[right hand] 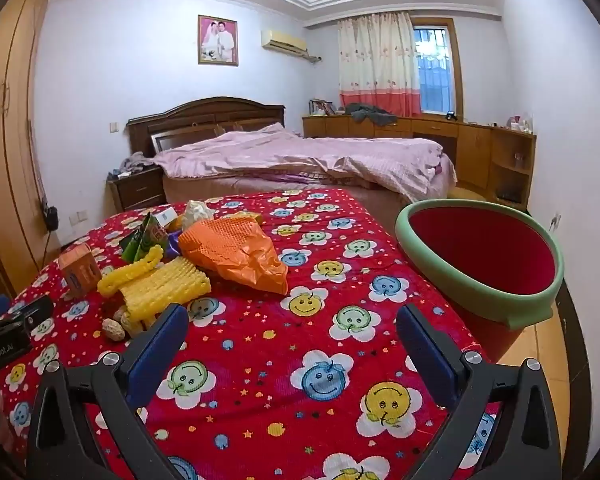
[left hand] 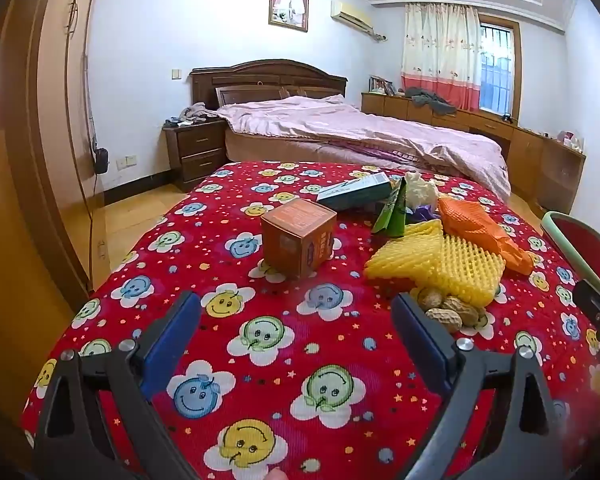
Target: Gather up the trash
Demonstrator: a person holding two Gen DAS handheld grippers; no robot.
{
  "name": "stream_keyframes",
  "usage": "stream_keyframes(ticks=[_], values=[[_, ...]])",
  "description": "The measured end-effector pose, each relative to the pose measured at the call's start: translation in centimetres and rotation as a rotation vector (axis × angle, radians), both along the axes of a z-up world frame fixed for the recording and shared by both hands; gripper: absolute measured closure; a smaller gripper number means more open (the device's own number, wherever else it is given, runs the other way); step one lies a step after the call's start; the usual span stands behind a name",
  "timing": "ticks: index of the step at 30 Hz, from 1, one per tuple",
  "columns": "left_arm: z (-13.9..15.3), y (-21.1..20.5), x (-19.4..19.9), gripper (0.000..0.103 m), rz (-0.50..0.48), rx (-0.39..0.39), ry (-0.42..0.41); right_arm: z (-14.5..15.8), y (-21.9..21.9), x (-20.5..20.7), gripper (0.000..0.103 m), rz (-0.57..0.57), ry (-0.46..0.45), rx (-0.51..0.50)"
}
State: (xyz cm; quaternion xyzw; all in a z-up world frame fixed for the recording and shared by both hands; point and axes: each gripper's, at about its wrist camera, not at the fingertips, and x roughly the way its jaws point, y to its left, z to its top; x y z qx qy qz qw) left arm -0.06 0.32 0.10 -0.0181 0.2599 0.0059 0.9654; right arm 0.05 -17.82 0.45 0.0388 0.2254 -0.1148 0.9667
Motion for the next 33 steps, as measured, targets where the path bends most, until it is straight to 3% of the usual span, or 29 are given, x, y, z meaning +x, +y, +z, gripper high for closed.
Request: stream_keyframes(ticks=[33], values=[[-0.02, -0.08, -0.09, 0.007, 0.002, -0.002, -0.005, 0.16, -0.05, -0.12, 0.000, -0.011, -0.010, -0.003]])
